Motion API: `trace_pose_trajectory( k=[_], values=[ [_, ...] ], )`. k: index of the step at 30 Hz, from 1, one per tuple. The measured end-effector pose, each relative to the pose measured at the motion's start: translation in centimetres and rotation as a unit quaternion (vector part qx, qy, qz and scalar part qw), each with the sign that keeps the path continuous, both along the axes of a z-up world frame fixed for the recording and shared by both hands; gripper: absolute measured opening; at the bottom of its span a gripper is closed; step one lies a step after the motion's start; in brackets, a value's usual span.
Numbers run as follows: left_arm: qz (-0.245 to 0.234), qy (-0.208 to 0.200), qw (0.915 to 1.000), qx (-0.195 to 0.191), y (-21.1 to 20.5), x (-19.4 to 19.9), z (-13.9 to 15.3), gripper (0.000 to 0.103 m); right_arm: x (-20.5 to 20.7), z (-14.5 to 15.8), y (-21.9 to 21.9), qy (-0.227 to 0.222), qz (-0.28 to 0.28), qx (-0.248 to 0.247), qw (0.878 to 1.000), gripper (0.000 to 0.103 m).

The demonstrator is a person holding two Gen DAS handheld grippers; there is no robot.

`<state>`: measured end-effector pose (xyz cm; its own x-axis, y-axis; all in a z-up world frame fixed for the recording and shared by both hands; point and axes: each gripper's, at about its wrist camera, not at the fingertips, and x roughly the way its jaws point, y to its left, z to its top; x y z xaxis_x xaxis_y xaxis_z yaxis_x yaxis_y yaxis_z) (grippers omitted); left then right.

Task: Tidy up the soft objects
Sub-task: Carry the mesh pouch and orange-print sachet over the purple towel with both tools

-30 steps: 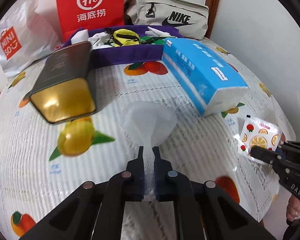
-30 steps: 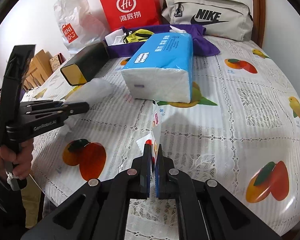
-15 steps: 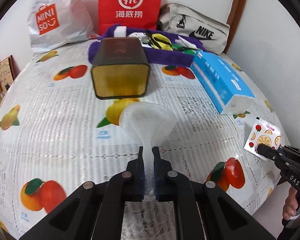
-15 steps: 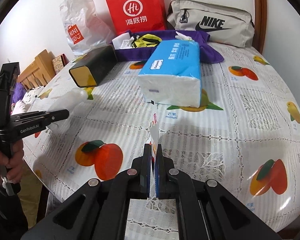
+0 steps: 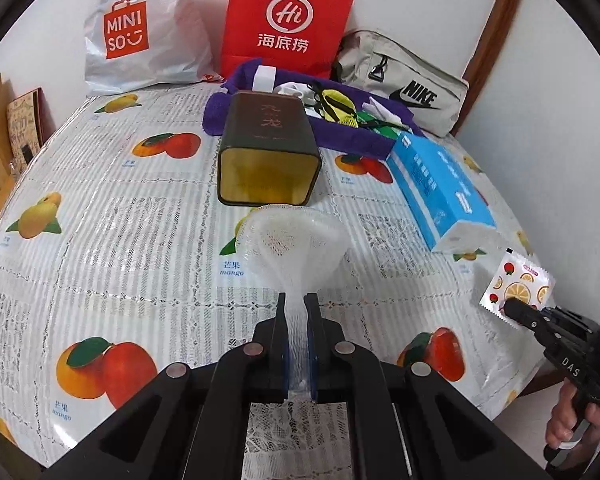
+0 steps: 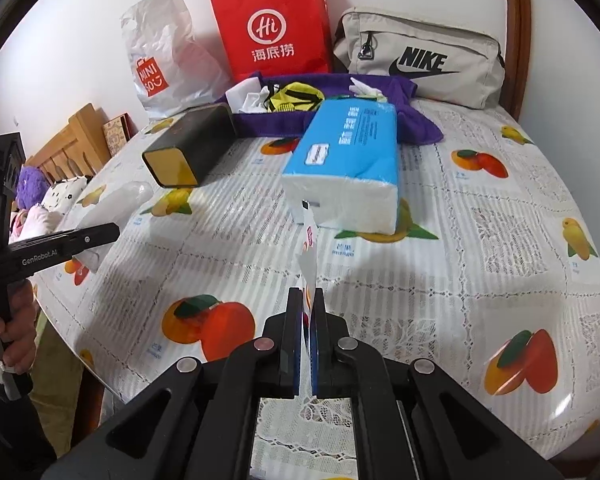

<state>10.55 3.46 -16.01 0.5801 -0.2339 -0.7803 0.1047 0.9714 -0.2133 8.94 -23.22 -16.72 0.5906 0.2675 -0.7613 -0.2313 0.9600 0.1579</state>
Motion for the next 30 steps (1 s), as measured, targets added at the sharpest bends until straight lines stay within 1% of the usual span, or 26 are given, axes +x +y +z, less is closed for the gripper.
trace_pose_trajectory(
  k=[2, 5, 13, 20, 30],
  values=[
    [0.004, -0.003, 1.0, 0.008, 0.2, 0.1, 0.6, 0.007, 0.2, 0.5, 0.1, -0.001, 0.001, 0.003, 1.0, 0.004],
    [0.01, -0.01, 0.9999, -0.001, 0.7, 0.2, 1.7, 0.007, 0.4, 1.2, 0.4, -0.005, 0.004, 0.005, 1.0, 0.004],
    [0.017, -0.023, 0.9996, -0.006, 1.5, 1.4, 4.3, 0.007, 1.4, 3.4, 1.0, -0.017, 0.01, 0.002, 1.0, 0.004],
    [0.017, -0.031, 0.9994, -0.002, 1.7, 3.4, 6.2, 0.007, 3.3, 5.5, 0.9, -0.028, 0.007, 0.003, 1.0, 0.004],
    [0.011, -0.039, 0.9992, 0.005, 1.6, 6.9, 8.2, 0.007, 6.8, 7.2, 1.1, -0.042, -0.001, -0.001, 0.999, 0.004]
  ],
)
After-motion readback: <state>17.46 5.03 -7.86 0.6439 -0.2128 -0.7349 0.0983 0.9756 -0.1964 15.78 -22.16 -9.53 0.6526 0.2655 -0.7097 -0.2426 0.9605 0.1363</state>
